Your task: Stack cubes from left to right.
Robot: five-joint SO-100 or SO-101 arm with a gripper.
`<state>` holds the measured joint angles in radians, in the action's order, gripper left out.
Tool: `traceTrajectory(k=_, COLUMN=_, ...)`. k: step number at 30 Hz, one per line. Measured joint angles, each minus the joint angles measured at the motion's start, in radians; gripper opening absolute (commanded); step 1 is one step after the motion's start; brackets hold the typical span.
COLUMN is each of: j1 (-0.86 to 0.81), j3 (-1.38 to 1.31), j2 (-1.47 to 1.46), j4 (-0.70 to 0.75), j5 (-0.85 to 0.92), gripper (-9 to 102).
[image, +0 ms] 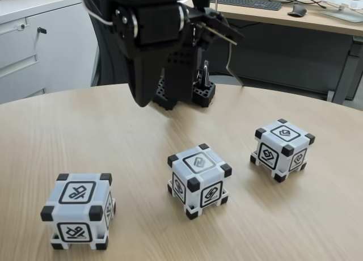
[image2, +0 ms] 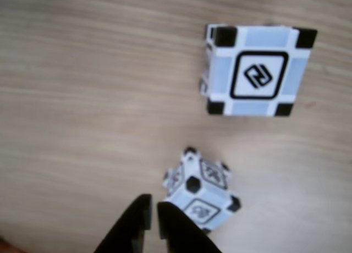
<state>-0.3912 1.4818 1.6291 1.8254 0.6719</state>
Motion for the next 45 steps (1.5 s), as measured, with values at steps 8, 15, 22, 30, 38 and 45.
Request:
traceTrajectory(k=8, j1=-0.003, j3=0.000, j2=0.000, j4=0.000, j5=-0.054, gripper=0)
traceTrajectory(k=15, j1=0.000, j3=0.000, j2=0.000, j4=0.000, j5=-0.101, gripper=0)
traceTrajectory(k=22, j1=0.000, j3=0.000, j2=0.000, j4=0.000, j5=-0.092, gripper=0)
traceTrajectory(k=30, j1=0.000, j3=0.000, j2=0.000, j4=0.000, j5=-0.055, gripper=0)
traceTrajectory(k=38, j1=0.029, j3=0.000, j2=0.000, j4=0.000, j5=-0.094, gripper=0)
traceTrajectory(k=45, j1=0.158, j3=0.000, j2=0.000, j4=0.000, j5=-0.172, gripper=0)
